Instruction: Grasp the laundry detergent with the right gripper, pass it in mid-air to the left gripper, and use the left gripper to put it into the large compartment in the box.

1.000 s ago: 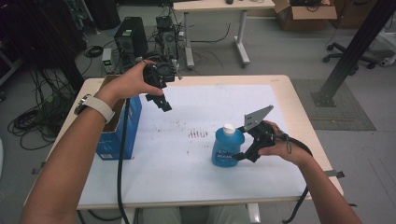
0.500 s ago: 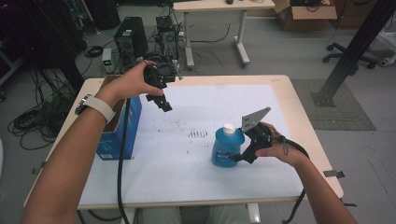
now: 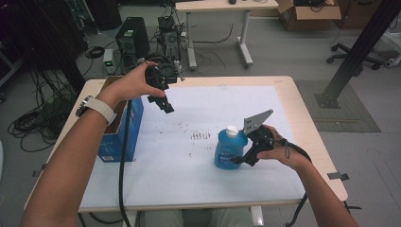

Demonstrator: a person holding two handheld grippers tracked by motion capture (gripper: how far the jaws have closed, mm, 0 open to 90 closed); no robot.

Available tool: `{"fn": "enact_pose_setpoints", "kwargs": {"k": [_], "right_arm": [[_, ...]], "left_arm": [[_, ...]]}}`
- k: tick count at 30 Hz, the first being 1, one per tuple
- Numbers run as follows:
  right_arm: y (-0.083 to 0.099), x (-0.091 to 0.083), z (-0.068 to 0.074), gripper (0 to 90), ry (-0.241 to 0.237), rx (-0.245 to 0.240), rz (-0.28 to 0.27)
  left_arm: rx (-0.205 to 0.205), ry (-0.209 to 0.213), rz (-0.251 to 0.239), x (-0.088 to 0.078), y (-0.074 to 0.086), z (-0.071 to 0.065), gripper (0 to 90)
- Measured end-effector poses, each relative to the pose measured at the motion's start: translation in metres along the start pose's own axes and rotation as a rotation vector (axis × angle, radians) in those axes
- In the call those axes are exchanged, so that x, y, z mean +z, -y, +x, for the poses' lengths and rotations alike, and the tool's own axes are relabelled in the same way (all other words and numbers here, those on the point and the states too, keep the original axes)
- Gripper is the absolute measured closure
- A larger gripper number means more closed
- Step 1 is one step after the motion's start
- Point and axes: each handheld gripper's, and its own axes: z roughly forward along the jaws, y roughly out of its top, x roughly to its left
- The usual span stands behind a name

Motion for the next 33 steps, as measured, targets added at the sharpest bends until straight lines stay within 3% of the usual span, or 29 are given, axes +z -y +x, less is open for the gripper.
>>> {"fn": "enact_pose_setpoints", "kwargs": {"k": [14, 33], "right_arm": [[0.001, 0.0012, -0.0002, 6.3, 0.0, 0.009, -0.022], [-0.0003, 0.0007, 0.0002, 17.6, 0.008, -0.017, -0.029]], "left_arm": [[-0.001, 0.001, 0.0, 0.0006, 0.0, 0.0004, 8.7], [-0.007, -0.002, -0.005, -0.0005, 0.0015, 0.0005, 9.2]]}}
